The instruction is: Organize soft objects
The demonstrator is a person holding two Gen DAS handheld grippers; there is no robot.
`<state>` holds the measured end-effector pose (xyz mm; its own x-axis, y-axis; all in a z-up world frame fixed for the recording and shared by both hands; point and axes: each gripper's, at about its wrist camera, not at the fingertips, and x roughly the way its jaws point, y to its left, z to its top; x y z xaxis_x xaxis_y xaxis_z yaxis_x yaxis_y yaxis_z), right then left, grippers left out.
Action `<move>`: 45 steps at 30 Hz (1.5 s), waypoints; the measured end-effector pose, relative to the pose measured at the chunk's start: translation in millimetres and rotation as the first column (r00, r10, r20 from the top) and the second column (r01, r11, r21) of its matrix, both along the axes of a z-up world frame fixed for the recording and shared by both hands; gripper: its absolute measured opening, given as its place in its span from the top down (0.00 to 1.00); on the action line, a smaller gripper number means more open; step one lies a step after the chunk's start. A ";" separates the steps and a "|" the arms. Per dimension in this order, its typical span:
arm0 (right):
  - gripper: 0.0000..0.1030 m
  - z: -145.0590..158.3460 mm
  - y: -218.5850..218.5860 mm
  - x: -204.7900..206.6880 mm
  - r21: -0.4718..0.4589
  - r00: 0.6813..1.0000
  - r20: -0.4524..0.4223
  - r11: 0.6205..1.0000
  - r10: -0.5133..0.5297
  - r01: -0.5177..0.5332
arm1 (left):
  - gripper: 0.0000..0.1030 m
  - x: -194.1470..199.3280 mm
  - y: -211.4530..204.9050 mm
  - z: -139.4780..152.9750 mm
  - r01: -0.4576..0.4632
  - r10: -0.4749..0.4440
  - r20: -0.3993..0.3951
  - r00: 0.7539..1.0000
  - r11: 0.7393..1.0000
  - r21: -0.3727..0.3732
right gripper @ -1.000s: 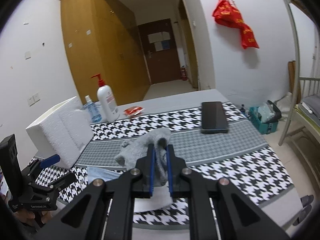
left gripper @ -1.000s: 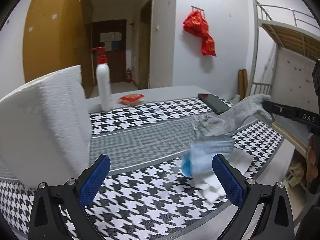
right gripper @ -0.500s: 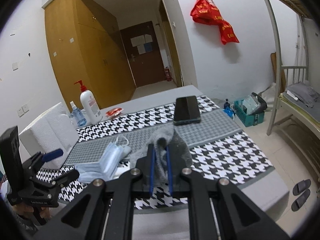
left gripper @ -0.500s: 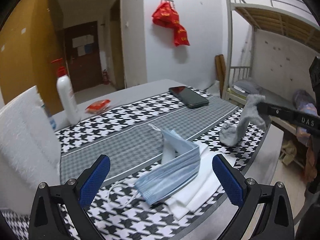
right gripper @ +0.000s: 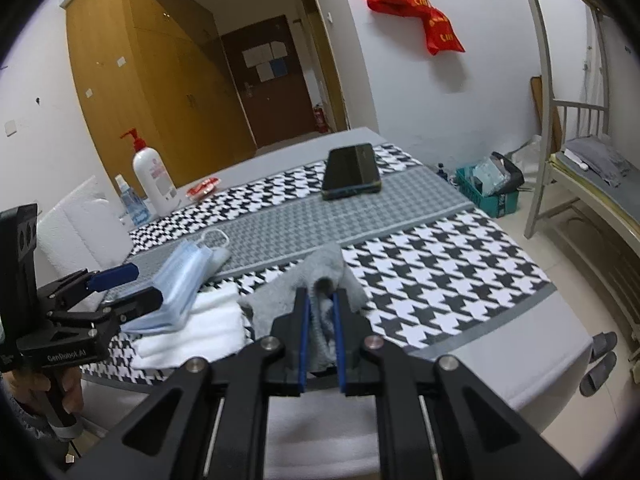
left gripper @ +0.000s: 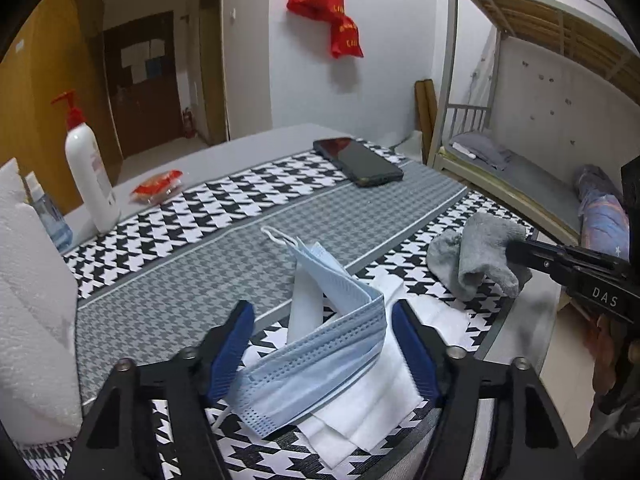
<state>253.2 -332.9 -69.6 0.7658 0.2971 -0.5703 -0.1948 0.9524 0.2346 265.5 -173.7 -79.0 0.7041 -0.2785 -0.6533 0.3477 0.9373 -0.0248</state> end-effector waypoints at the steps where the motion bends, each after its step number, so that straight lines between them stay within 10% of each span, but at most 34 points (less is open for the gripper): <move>1: 0.86 -1.3 -0.7 0.6 0.000 1.000 -0.006 1.000 -0.002 0.002 | 0.41 1.1 -0.2 -1.1 0.004 -0.004 -0.006 1.000 1.000 -0.002; 6: 0.53 -5.1 -1.0 -0.8 -0.024 1.000 -0.016 1.000 -0.009 0.008 | 0.60 2.7 -8.2 -8.8 0.036 -0.035 -0.037 0.999 0.999 0.028; 16: 0.37 -4.0 -5.9 -4.4 -0.044 0.999 -0.008 0.998 -0.043 0.043 | 0.87 4.9 -9.7 -13.1 0.055 -0.054 -0.068 0.996 0.998 0.012; 45: 0.25 0.6 17.2 7.2 -0.080 1.000 -0.006 0.997 -0.002 0.001 | 0.88 -12.5 11.4 7.9 0.008 -0.009 0.022 1.000 1.000 0.011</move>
